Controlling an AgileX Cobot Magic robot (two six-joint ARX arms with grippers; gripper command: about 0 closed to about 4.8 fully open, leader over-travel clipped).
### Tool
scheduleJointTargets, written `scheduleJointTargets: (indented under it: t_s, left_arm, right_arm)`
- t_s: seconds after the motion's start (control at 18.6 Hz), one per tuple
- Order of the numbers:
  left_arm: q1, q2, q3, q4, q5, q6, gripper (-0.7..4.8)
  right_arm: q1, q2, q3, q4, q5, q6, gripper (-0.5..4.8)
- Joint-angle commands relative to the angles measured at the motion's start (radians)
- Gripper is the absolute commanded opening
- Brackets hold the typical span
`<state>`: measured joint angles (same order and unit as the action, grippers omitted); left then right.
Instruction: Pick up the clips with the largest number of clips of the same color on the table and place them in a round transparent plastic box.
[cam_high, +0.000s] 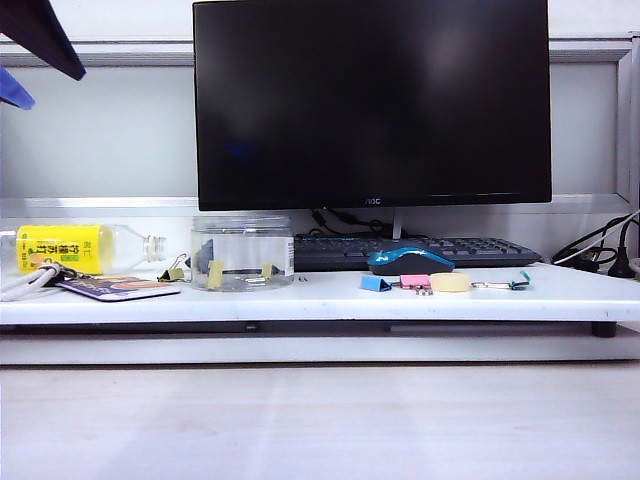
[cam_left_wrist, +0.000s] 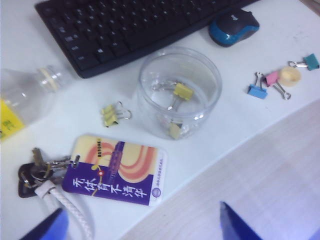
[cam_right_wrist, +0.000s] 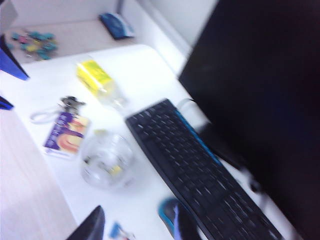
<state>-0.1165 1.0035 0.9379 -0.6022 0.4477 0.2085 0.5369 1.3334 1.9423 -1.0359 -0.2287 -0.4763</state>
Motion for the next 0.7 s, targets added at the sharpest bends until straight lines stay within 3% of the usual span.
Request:
scheduleJointTargets:
  t_s: [0.05, 0.27, 0.43, 0.7]
  left_arm:
    - [-0.006, -0.001, 0.002, 0.014, 0.026, -0.003, 4.04]
    - [-0.007, -0.001, 0.002, 0.012, 0.029, -0.007, 4.04]
    - [-0.023, -0.001, 0.0, 0.013, 0.049, -0.006, 4.04]
    - [-0.049, 0.008, -0.022, 0.015, 0.043, 0.103, 4.04]
  right_arm:
    - [0.0, -0.089, -0.023, -0.043, 0.066, 0.001, 1.84]
    - [0.0, -0.265, -0.148, -0.041, 0.1, 0.018, 1.79]
    - [0.0, -0.425, -0.357, 0.014, 0.099, 0.059, 1.8]
    - [0.001, -0.6, -0.7, 0.205, 0.016, 0.147, 1.8]
